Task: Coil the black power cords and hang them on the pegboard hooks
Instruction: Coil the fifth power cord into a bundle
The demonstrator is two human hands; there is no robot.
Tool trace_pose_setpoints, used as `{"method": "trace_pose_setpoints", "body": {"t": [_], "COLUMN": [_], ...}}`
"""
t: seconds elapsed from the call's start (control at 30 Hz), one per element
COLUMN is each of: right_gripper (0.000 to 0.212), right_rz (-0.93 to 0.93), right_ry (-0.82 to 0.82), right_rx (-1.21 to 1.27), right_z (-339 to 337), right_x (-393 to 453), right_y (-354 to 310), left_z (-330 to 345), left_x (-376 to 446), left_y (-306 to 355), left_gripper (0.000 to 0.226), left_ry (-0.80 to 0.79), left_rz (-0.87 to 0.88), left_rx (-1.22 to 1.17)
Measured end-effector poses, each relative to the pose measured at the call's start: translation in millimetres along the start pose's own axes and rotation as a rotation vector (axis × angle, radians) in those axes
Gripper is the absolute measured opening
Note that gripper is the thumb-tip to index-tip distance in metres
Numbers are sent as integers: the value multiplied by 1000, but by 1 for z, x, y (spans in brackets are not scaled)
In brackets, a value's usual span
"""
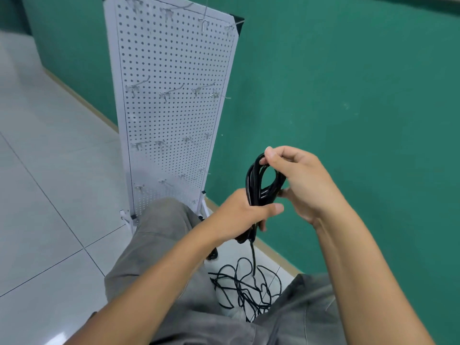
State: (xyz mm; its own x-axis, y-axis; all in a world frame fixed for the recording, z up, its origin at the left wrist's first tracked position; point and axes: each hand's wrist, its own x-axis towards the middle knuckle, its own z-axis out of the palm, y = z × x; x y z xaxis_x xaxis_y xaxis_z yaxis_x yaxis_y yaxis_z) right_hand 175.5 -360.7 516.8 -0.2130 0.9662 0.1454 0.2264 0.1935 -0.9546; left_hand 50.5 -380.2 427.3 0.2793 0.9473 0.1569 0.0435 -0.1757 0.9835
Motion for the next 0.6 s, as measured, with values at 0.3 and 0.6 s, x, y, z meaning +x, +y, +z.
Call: {"method": "trace_pose_setpoints", "body": {"t": [0.3, 0.6], "right_gripper": [41, 70], "right_rz": [-80, 91], "right_ry": [-170, -204], "right_rx": [-135, 151], "right_z": [0, 56], "right_x": [-11, -37], "right_y": [-9, 49], "left_z": [2, -43], "left_x": [-31, -35], "left_y": [-7, 20], "left_gripper": [31, 33], "left_ry": [113, 397], "left_rz": [-64, -10], "left_rx": [-376, -650]}}
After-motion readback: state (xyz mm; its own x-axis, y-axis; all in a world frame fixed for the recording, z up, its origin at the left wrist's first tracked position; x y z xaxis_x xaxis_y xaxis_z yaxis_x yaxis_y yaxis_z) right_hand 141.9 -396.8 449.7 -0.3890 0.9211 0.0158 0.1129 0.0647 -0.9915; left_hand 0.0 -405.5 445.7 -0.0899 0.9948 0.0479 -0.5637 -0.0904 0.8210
